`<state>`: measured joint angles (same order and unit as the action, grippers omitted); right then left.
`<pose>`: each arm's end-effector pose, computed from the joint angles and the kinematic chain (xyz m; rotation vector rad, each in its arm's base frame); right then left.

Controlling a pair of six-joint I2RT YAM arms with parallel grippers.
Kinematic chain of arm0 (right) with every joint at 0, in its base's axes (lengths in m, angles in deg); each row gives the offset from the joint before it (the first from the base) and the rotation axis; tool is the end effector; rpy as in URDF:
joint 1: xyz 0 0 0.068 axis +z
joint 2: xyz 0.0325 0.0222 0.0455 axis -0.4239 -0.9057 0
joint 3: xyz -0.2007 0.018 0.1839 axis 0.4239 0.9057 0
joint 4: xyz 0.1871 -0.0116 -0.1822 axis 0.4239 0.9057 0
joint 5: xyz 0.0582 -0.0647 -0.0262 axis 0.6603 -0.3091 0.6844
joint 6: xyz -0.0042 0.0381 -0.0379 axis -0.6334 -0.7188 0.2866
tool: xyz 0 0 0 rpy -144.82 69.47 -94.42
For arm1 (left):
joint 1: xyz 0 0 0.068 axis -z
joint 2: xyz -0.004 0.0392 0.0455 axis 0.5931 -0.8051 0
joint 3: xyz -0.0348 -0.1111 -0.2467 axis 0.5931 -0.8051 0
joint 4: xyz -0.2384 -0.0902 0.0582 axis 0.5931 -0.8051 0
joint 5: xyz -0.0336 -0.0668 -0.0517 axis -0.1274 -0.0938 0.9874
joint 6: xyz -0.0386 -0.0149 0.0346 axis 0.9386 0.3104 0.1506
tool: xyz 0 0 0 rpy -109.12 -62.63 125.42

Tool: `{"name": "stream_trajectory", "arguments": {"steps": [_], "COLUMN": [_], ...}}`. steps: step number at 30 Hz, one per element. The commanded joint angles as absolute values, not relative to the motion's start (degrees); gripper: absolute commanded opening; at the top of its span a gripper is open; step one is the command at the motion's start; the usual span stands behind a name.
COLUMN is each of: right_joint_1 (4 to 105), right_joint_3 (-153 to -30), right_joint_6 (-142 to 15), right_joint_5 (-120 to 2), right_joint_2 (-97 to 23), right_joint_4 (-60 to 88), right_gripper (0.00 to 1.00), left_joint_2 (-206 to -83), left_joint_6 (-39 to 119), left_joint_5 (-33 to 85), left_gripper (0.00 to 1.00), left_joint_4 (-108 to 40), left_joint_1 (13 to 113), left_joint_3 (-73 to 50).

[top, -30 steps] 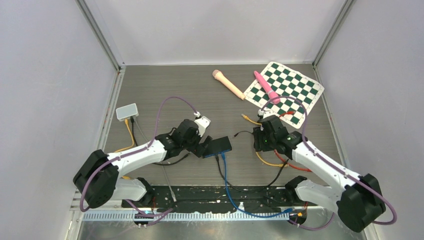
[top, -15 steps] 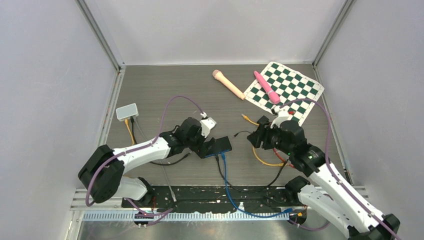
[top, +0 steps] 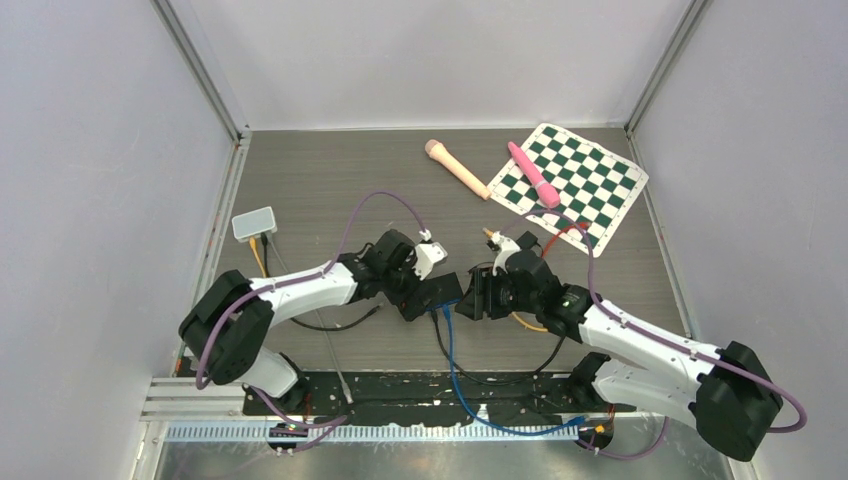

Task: Pull the plug from the switch port
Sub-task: Pull the connector from the switch port.

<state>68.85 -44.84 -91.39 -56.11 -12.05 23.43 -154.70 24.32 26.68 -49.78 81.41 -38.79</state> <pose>0.1434 0.1465 0.2079 -0.2966 2.3683 0.9188 0.2001 -0.2080 0.1743 1.1344 2.3030 -0.4728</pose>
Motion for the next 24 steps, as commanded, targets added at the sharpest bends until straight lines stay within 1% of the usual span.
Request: {"name": "stream_trajectory", "arguments": {"steps": [1, 2, 4, 11, 17, 20, 22, 24], "right_joint_1": [69.29, 69.29, 69.29, 69.36, 69.37, 69.44, 69.46, 69.47], "right_joint_3": [-42.73, -42.44, -41.4, -39.73, -39.71, -39.85, -39.79, -39.74], "right_joint_6": [-94.03, -94.44, -94.94, -96.28, -96.85, -96.92, -96.99, -97.13], "right_joint_5": [-54.19, -53.8, -53.21, -52.51, -50.84, -50.37, -50.41, -50.34], "right_joint_2": [-13.71, -14.0, -14.84, -16.56, -18.77, -20.49, -21.46, -22.1], "right_joint_4": [15.95, 15.55, 14.3, 10.85, 8.48, 7.21, 6.69, 6.22], "right_gripper": [0.59, 0.59, 0.6, 0.59, 0.58, 0.58, 0.58, 0.58], "left_joint_2": [-155.73, -156.2, -157.18, -158.42, -159.18, -159.74, -159.81, -159.15], "left_joint_6": [21.63, 21.58, 21.35, 21.82, 22.51, 22.93, 23.69, 24.93], "left_joint_5": [29.77, 29.87, 30.63, 33.76, 34.99, 35.24, 34.09, 30.84], "left_gripper": [0.99, 0.99, 0.95, 0.85, 0.81, 0.82, 0.8, 0.82], "left_joint_4": [-51.5, -51.91, -52.63, -53.64, -54.67, -54.87, -55.01, -55.48], "left_joint_1": [81.31, 81.29, 81.29, 81.31, 81.3, 81.38, 81.53, 81.64], "left_joint_3": [-35.55, -35.03, -34.36, -33.81, -33.15, -33.16, -33.11, -33.13]}}
